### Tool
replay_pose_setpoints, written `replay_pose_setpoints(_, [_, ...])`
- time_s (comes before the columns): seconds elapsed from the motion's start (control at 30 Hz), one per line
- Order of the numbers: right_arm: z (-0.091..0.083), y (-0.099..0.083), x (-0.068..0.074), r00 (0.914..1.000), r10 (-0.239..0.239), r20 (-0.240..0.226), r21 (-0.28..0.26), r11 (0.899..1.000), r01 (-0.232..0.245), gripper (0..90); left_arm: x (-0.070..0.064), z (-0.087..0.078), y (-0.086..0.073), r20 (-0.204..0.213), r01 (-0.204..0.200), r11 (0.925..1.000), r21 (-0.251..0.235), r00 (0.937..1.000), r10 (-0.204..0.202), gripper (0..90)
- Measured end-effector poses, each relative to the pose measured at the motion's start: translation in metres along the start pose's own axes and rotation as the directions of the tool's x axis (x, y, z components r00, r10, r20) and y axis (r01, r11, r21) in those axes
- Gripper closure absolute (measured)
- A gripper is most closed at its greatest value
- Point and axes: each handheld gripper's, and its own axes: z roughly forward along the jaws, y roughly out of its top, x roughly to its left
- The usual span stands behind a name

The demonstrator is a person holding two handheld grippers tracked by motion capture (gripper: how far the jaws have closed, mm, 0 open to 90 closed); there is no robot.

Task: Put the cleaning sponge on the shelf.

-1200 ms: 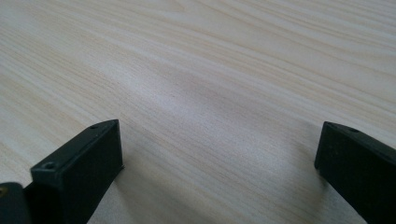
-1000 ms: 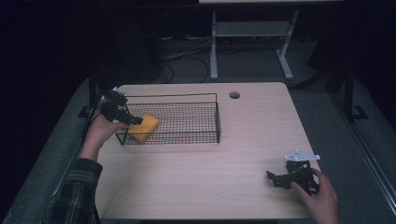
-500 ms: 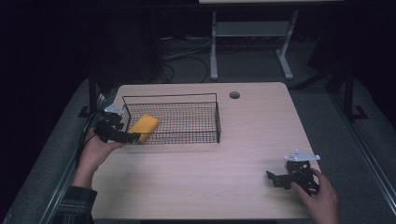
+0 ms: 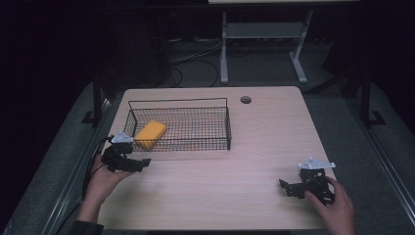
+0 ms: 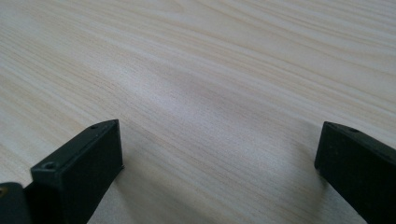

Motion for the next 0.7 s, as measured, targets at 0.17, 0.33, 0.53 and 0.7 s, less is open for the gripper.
replay_pose_setpoints(0.17, [0.000,0.000,0.000,1.0000,-0.001,0.000,-0.001,1.000,0.001,0.2,-0.008,0.005,-0.015,0.001,-0.013,0.9999,-0.007,0.9999,0.013,14.7])
replay_pose_setpoints(0.33, [0.000,0.000,0.000,1.0000,-0.001,0.000,0.000,1.000,0.001,0.2,-0.015,0.009,-0.029,-0.007,-0.039,0.9985,-0.038,0.9992,0.039,14.4])
replay_pose_setpoints(0.53, [0.000,0.000,0.000,1.0000,0.000,0.000,0.000,1.000,0.000,0.2,-0.020,0.013,-0.046,-0.013,-0.051,0.9976,-0.046,0.9986,0.051,14.2])
replay_pose_setpoints(0.7, [0.000,0.000,0.000,1.0000,0.000,0.000,0.000,1.000,0.000,0.2,-0.020,0.016,-0.057,-0.018,-0.043,0.9983,-0.041,0.9989,0.042,14.1])
